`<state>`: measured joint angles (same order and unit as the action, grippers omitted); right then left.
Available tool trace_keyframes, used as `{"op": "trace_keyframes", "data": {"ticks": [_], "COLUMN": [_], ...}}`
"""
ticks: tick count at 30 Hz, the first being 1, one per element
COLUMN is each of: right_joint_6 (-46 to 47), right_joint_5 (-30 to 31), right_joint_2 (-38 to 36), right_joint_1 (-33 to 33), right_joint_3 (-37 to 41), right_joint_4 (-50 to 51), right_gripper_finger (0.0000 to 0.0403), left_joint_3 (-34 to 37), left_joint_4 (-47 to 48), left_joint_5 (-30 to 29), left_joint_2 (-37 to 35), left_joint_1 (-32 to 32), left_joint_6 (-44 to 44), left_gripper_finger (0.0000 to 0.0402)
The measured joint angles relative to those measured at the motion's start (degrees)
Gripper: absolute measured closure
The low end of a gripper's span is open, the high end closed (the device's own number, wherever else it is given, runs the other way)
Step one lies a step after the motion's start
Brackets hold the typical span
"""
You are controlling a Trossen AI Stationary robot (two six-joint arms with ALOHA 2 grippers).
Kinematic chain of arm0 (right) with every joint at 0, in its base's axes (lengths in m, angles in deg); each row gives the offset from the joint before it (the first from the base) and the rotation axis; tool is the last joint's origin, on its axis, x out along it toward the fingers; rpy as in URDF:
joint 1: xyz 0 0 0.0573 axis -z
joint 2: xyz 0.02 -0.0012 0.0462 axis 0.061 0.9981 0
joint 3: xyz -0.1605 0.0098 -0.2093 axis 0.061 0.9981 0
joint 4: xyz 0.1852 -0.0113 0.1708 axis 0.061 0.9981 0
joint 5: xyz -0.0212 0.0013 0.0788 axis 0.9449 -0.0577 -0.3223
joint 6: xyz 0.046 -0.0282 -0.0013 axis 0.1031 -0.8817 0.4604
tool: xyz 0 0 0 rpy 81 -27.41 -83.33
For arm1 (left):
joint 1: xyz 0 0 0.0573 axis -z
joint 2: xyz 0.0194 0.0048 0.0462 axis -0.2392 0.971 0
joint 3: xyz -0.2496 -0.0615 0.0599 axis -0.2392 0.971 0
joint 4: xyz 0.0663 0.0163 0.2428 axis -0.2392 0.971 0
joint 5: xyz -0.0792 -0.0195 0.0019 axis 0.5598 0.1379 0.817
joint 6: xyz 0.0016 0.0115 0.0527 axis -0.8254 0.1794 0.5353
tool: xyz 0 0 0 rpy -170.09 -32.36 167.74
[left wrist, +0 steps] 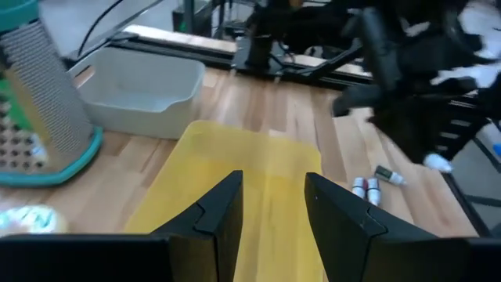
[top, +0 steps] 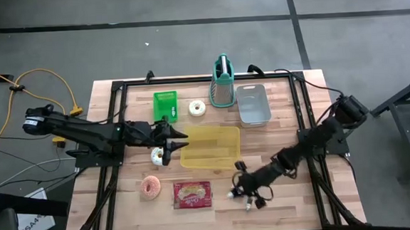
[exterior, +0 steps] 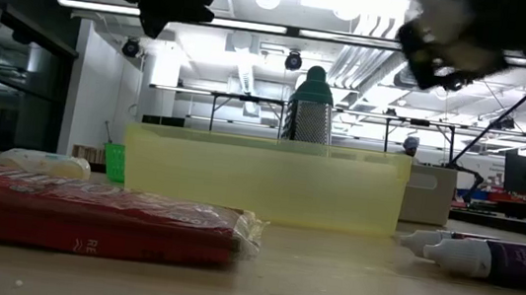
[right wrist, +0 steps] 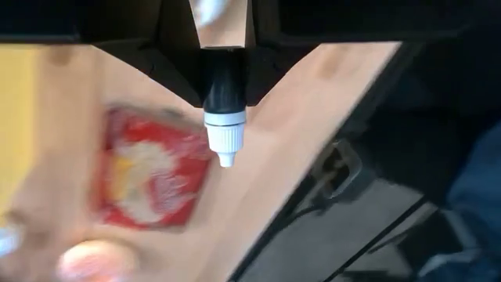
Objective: Pick & Place Food Item
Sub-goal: Put the black food coloring bottle into the green bin
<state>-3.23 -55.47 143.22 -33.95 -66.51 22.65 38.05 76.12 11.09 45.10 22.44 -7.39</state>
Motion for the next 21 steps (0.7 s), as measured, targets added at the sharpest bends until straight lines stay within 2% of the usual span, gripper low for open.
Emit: {"op": "trace_keyframes", "data": {"ticks": [4,12,16,21], "right_joint_6": [-2.4,-6.85,-7.65,-7.81], "right_joint_5": [0.13,0.23,0.2,0.2], "right_joint_2": [0.0,0.0,0.0,0.0], "right_joint_1": [4.82,13.39,16.68,19.95], "right_joint_3": [0.0,0.0,0.0,0.0], "right_joint_4": [-3.83,-8.38,-9.83,-11.01], "right_gripper_finger": [0.0338,0.0338,0.0338,0.0338], "left_joint_3": [0.0,0.0,0.0,0.0], "left_joint_4": [-2.41,-12.91,-13.64,-15.49], "left_joint_5": [0.02,0.01,0.01,4.12], "left_joint_2": [3.09,10.86,12.38,12.57], "left_joint_1": [0.83,0.07,-0.59,-1.24], "left_joint_6": [0.83,5.69,7.44,9.4], "left_gripper_finger": [0.0268,0.0268,0.0268,0.0268]}}
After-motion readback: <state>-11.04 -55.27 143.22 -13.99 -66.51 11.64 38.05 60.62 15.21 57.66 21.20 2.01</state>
